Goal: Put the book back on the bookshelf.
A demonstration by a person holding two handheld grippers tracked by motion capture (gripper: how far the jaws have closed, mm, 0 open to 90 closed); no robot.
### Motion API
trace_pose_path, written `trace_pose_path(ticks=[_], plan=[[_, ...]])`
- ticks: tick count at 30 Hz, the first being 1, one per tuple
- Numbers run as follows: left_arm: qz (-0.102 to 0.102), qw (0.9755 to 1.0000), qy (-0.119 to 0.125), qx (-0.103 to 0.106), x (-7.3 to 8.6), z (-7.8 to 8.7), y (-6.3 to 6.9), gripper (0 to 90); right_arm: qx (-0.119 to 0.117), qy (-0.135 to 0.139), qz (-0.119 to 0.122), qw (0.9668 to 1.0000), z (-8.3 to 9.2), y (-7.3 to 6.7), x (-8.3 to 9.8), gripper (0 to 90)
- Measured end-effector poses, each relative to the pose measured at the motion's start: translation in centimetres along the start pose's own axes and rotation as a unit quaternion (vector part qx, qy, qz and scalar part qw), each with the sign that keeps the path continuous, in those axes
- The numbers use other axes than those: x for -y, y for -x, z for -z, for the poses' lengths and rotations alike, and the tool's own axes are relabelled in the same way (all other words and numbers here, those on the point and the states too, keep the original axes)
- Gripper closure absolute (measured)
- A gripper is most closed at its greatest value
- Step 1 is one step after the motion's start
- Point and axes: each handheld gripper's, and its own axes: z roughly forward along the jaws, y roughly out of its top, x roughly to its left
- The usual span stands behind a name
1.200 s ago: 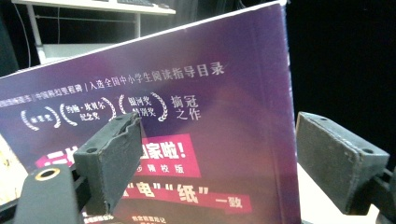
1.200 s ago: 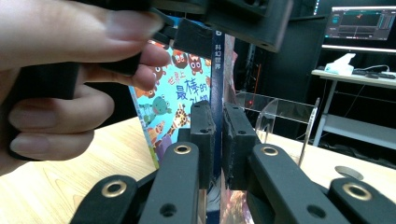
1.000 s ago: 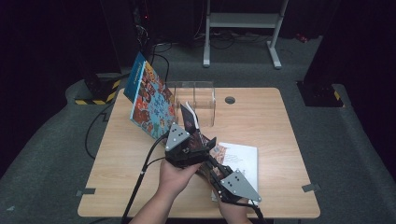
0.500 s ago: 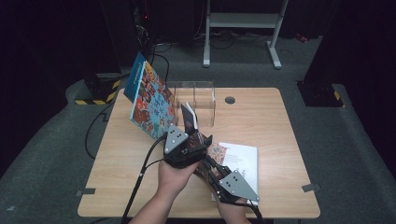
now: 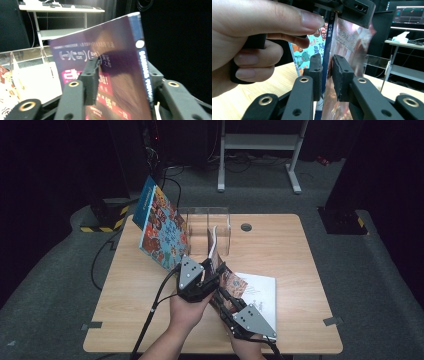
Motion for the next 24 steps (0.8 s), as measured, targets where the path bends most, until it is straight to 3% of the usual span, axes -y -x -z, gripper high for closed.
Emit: trace_pose_path(ticks=[11,17,20,24], plan=[[-0.012,0.9998,0.013,-0.005,0.3,0.2,0.5,67.2,-0.006,-0.002,-0.002,1.0,-0.2,-0.1,0.1,75.0],[-0.02,0.9993,0.031,-0.004,0.1,0.4,0.3,83.3,-0.035,-0.014,-0.011,0.9992,-0.5,-0.5,0.3,74.3],[-0.026,0.9993,0.024,0.009,-0.3,0.6,-0.3,83.6,-0.036,-0.017,-0.013,0.9991,-0.5,-0.4,0.5,74.1],[-0.029,0.9992,0.027,0.01,-0.2,0.7,-0.5,83.6,-0.029,-0.019,-0.021,0.9992,-0.4,0.1,0.5,73.9]])
